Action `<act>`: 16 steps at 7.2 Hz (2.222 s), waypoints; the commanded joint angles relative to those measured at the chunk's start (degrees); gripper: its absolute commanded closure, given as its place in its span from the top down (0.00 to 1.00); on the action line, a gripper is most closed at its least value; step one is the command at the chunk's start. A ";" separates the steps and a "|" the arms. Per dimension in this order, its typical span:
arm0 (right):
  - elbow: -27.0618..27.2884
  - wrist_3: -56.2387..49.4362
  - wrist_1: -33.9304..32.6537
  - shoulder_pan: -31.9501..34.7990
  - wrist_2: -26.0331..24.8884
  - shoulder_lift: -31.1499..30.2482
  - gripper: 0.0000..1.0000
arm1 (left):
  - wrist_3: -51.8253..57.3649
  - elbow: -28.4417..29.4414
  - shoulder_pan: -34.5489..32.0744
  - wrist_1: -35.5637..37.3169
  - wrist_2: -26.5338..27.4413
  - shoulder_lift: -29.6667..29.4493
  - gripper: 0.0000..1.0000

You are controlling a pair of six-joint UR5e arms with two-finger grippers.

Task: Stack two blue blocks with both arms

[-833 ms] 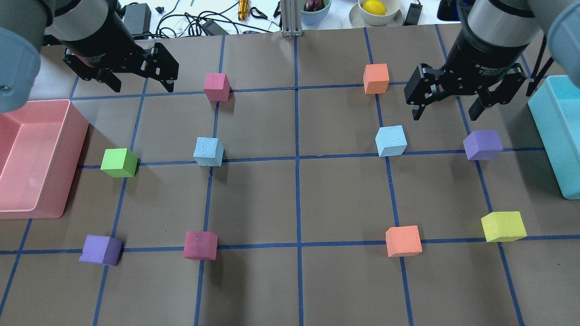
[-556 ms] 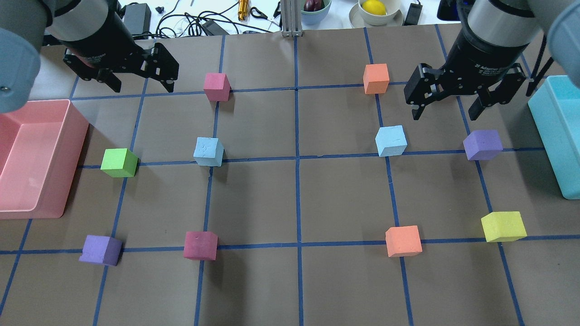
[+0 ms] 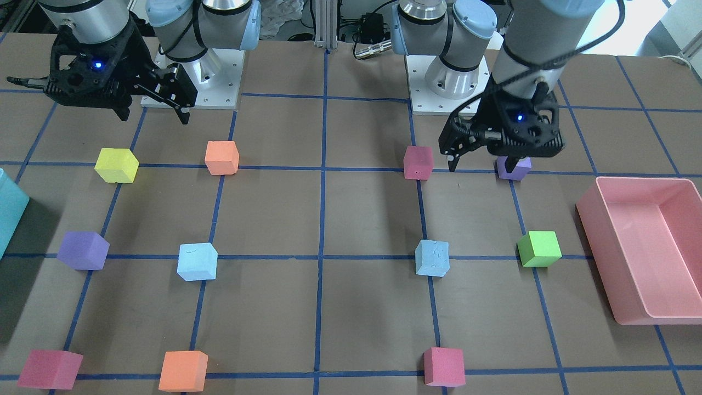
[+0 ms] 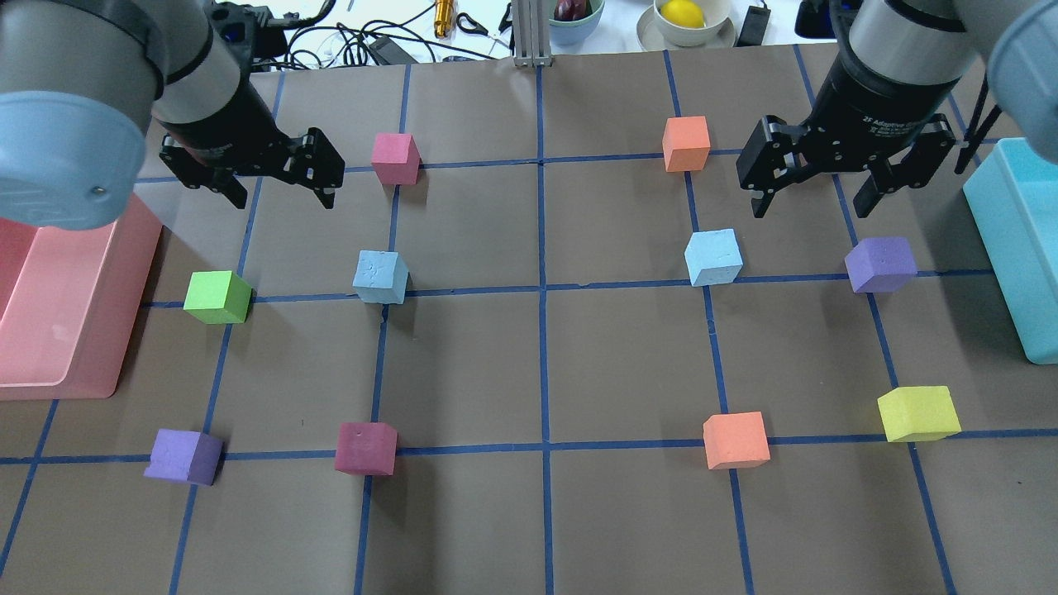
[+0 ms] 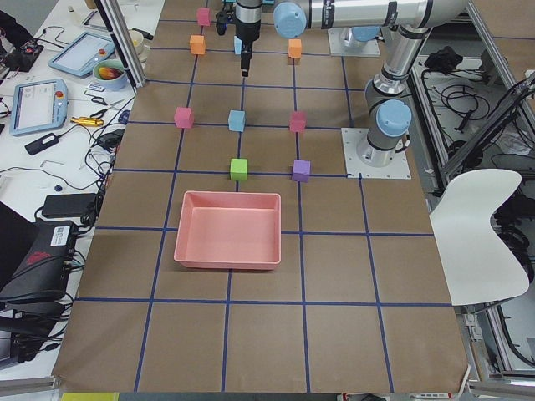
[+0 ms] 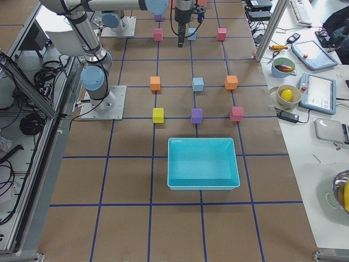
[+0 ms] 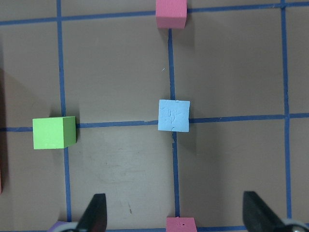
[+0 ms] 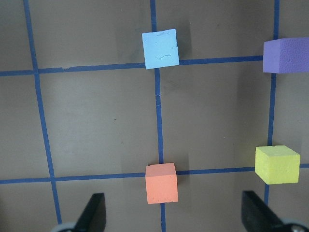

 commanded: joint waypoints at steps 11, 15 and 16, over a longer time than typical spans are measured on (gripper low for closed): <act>12.57 -9.51 -42.39 -0.10 -0.02 24.44 1.00 | -0.21 -8.94 -1.61 27.18 0.27 -22.07 0.70; 12.75 -9.24 -42.22 -0.10 -0.46 28.41 0.78 | -0.47 -8.59 -1.61 27.09 -0.43 -22.07 0.00; 12.66 -9.16 -41.52 -0.10 -0.63 28.24 0.01 | -0.47 -8.07 -1.61 27.01 -0.34 -22.07 0.00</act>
